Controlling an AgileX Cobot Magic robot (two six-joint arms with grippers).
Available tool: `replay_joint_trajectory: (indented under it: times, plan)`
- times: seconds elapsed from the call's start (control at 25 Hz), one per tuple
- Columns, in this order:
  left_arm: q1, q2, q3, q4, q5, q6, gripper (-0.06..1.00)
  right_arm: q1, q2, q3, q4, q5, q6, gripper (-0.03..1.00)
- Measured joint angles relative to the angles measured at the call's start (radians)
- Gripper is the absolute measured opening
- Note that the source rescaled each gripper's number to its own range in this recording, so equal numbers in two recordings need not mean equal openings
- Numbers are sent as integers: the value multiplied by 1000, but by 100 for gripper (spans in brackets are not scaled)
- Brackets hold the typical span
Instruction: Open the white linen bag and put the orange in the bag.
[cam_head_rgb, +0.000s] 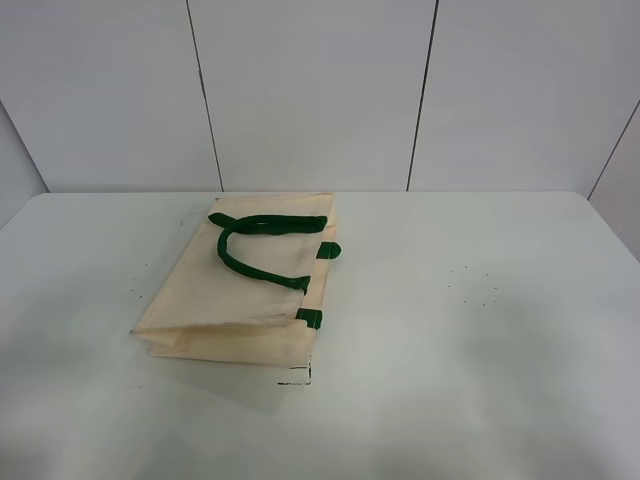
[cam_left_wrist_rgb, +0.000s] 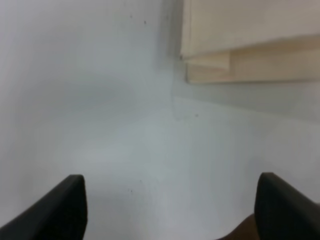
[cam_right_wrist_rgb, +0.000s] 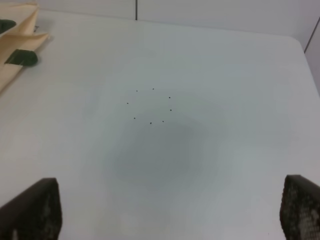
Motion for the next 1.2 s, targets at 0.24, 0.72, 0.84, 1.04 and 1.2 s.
replay_joint_trajectory:
  times: [0.24, 0.72, 0.84, 1.04, 1.2]
  plan:
    - [51, -32, 0, -3, 0, 0, 86, 0, 0, 0, 2, 0, 0, 100]
    - [57, -135, 1, -5, 1, 0, 86, 0, 0, 0, 3, 0, 0, 100]
    - [57, -135, 1, -9, 1, 0, 86, 0, 0, 0, 3, 0, 0, 100]
    - [57, -135, 1, -17, 1, 0, 86, 0, 0, 0, 5, 0, 0, 100]
    - [57, -135, 1, -17, 1, 0, 86, 0, 0, 0, 6, 0, 0, 100]
